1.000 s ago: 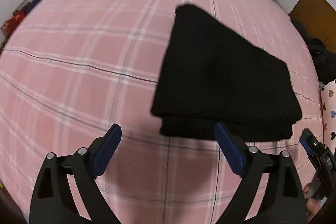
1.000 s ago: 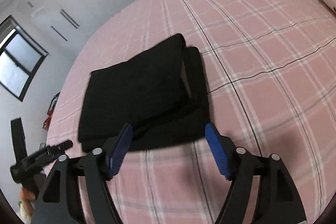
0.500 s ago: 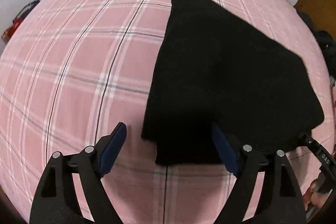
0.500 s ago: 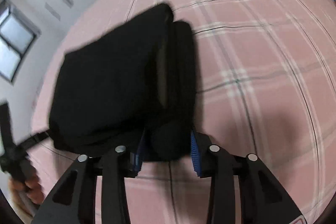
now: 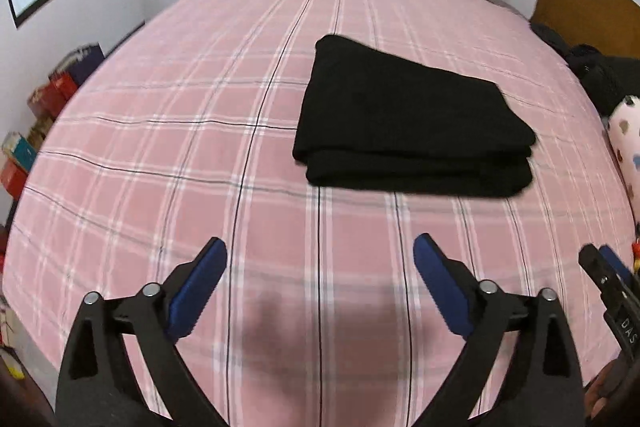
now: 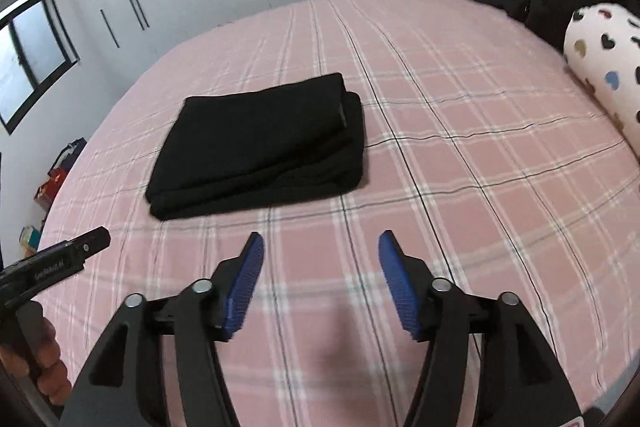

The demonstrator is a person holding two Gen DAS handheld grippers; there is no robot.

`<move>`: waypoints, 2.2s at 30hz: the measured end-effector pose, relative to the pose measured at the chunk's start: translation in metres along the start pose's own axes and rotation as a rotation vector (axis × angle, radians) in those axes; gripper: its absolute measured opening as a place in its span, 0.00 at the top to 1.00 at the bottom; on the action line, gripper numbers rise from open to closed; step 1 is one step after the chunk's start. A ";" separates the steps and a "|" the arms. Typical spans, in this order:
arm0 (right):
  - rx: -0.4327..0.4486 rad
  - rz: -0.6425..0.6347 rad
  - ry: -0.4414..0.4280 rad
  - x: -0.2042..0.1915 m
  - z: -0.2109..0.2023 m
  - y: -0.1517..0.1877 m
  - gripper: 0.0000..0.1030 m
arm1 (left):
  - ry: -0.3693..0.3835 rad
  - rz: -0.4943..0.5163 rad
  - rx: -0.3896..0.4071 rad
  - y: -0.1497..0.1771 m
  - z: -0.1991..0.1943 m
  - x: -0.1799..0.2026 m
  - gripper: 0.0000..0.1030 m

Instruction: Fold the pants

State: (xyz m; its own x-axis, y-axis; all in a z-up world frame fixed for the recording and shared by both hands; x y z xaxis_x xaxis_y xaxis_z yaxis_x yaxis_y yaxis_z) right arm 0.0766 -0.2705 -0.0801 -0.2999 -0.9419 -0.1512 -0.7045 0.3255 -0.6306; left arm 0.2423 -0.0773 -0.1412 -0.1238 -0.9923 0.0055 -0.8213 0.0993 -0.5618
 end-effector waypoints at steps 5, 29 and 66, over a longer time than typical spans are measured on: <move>-0.014 -0.015 0.003 -0.005 -0.021 0.036 0.33 | -0.028 0.051 -0.001 0.040 -0.023 0.005 0.08; -0.015 -0.041 -0.033 -0.020 -0.065 0.084 0.31 | -0.054 0.053 -0.036 0.109 -0.059 0.004 0.08; -0.038 -0.038 -0.037 -0.015 -0.064 0.086 0.31 | -0.007 0.087 -0.088 0.122 -0.050 0.014 0.05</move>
State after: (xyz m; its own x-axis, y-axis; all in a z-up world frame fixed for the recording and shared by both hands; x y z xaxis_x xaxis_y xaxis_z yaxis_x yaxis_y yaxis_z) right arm -0.0209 -0.2231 -0.0838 -0.2493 -0.9557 -0.1565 -0.7390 0.2922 -0.6070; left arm 0.1123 -0.0752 -0.1681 -0.1925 -0.9802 -0.0463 -0.8534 0.1905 -0.4851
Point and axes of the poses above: each gripper's, at about its wrist camera, not at the fingertips, and z roughly the way its jaws point, x to its right, y to its underside, the point moved 8 cm from there along z, roughly the way its jaws point, and after that the axes turned 1 degree about -x, right-handed, at the moved point
